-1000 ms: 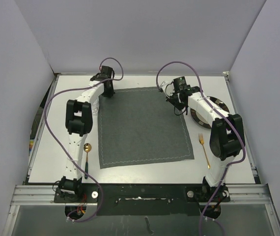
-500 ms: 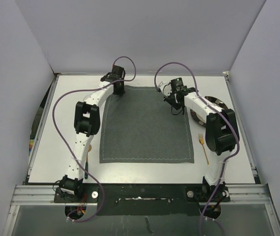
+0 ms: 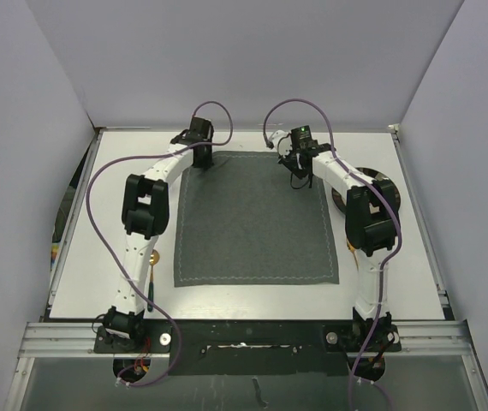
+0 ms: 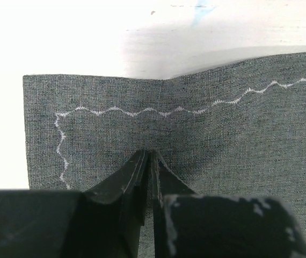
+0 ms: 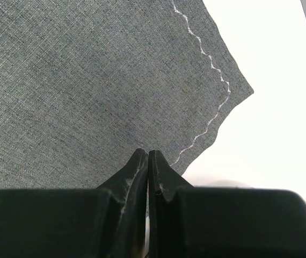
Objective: Set the dinner table for one person
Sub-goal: Flatten out the napkin at the center of the board.
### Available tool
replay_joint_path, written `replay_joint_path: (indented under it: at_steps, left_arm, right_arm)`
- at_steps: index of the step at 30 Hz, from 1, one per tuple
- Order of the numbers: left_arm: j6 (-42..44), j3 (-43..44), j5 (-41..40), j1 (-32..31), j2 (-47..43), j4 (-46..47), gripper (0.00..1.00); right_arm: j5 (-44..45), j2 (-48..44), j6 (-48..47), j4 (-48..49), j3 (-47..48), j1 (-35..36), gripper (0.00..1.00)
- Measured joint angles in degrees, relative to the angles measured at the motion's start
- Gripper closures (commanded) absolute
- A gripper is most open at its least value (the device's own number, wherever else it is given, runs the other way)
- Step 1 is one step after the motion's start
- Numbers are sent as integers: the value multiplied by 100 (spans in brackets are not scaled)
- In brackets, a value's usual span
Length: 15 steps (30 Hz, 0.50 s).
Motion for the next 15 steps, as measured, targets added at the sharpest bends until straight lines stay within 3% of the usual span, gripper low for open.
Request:
replay_joint_path:
  at_steps: [4, 9, 15]
  left_arm:
    - [9, -133, -17, 39, -90, -2, 87]
    - [68, -293, -70, 46, -201, -7, 65]
    - [142, -601, -111, 42, -385, 44, 61]
  right_arm:
    - [2, 0, 4, -2, 0, 0, 100]
    - [2, -2, 11, -7, 0, -2, 100]
    - [4, -4, 20, -4, -4, -13, 100]
